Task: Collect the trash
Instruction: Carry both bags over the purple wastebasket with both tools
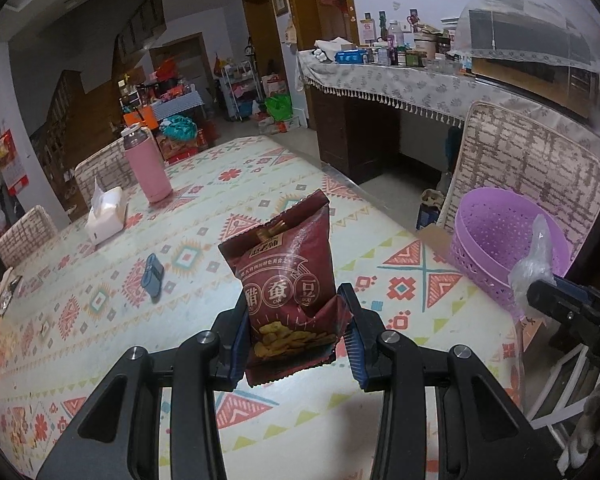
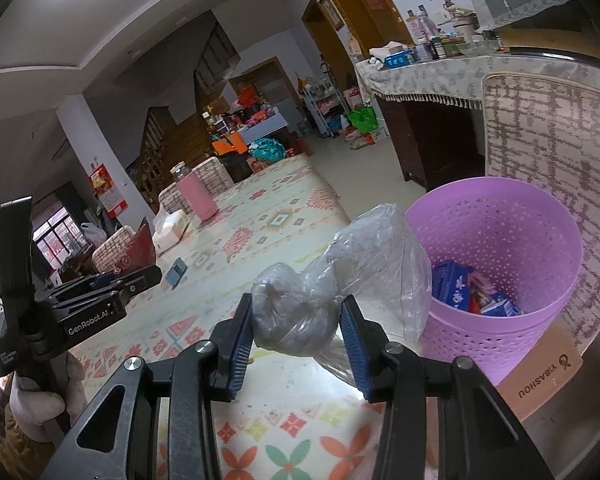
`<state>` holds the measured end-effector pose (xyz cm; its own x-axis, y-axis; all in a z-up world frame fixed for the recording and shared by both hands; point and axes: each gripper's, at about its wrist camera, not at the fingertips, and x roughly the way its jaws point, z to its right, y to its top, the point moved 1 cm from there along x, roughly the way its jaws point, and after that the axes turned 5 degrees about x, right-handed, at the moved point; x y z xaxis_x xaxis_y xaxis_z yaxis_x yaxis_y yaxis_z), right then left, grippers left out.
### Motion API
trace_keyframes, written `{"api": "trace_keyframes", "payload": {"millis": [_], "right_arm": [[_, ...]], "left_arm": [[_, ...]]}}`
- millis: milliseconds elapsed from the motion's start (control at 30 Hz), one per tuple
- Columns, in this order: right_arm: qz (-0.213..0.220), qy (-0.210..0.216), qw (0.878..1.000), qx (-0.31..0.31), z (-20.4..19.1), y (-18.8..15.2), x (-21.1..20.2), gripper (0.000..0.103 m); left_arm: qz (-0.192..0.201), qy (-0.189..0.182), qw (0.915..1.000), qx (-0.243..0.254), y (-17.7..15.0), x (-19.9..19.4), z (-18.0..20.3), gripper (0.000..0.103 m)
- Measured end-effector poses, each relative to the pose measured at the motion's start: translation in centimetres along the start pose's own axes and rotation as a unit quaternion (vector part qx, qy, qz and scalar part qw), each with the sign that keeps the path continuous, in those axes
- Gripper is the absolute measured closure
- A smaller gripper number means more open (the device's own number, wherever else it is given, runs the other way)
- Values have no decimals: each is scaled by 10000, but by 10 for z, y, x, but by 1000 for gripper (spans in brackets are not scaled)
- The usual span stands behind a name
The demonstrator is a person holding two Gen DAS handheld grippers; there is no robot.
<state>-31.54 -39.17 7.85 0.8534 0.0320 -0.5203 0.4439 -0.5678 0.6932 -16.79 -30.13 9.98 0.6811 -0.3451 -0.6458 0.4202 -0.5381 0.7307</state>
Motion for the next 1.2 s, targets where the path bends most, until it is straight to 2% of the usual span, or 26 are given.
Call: {"api": "trace_keyframes", "payload": {"millis": [533,900,1200], "right_arm": [[61,-242,9993,287,32,6,-8,56],[200,-549,9970,504,65,16,-18,56],[269,-732,9942,745,95,23,-22,56]], "left_arm": [[-121,-274,9993,221,16,24,30,64],[-235,-703,9966,365,36,42,60,64],[-246,-1091,9920,589,61,57,101,64]]}}
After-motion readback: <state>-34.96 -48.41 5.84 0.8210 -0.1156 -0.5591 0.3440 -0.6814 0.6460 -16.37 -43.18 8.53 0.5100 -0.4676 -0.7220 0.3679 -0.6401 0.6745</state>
